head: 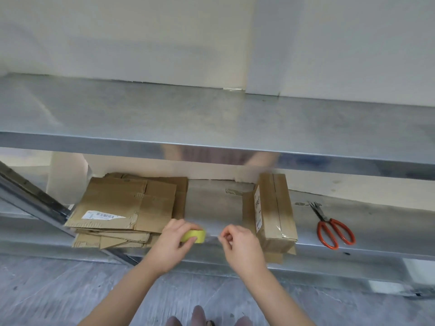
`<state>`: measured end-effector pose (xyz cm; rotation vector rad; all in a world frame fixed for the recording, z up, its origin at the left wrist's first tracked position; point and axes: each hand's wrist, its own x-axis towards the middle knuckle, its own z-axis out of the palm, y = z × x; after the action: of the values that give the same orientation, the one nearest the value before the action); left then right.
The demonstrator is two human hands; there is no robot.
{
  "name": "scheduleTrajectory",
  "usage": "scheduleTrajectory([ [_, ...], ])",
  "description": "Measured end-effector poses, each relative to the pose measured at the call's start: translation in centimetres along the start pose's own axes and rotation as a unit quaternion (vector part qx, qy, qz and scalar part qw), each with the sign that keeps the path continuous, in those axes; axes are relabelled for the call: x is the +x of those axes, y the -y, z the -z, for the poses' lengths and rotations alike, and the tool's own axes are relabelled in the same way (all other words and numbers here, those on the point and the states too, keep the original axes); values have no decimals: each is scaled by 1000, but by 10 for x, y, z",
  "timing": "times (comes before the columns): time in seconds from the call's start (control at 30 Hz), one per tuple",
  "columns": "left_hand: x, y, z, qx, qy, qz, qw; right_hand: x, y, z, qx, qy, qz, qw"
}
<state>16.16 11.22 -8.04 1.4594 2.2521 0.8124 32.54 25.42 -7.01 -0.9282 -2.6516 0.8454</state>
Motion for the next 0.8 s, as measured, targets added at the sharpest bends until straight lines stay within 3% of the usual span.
scheduleTrajectory([
  [0.1, -7, -29, -7, 0, 37, -28, 999, -23, -7, 28, -12, -33, 11, 999],
  [0.2, -8, -60, -23, 42, 62, -60, 995, -39, -21, 59, 17, -12, -27, 999],
  [0.37, 2, -102, -39, 21, 11, -49, 999, -50, -54, 103, 83, 27, -85, 993],
  [0.57, 27, -146, -43, 90, -37, -36, 995, -68, -79, 137, 171, 12, -108, 979],
  [0.63, 29, -159, -45, 47, -18, -24, 998, -71, -89, 148, 188, 2, -111, 976],
  [0.73, 23, -171, -43, -135, 22, 17, 990, -68, -108, 165, 198, 14, -135, 971],
  [0.8, 17, -177, -43, -172, 34, 29, 984, -64, -120, 173, 186, 37, -151, 970],
])
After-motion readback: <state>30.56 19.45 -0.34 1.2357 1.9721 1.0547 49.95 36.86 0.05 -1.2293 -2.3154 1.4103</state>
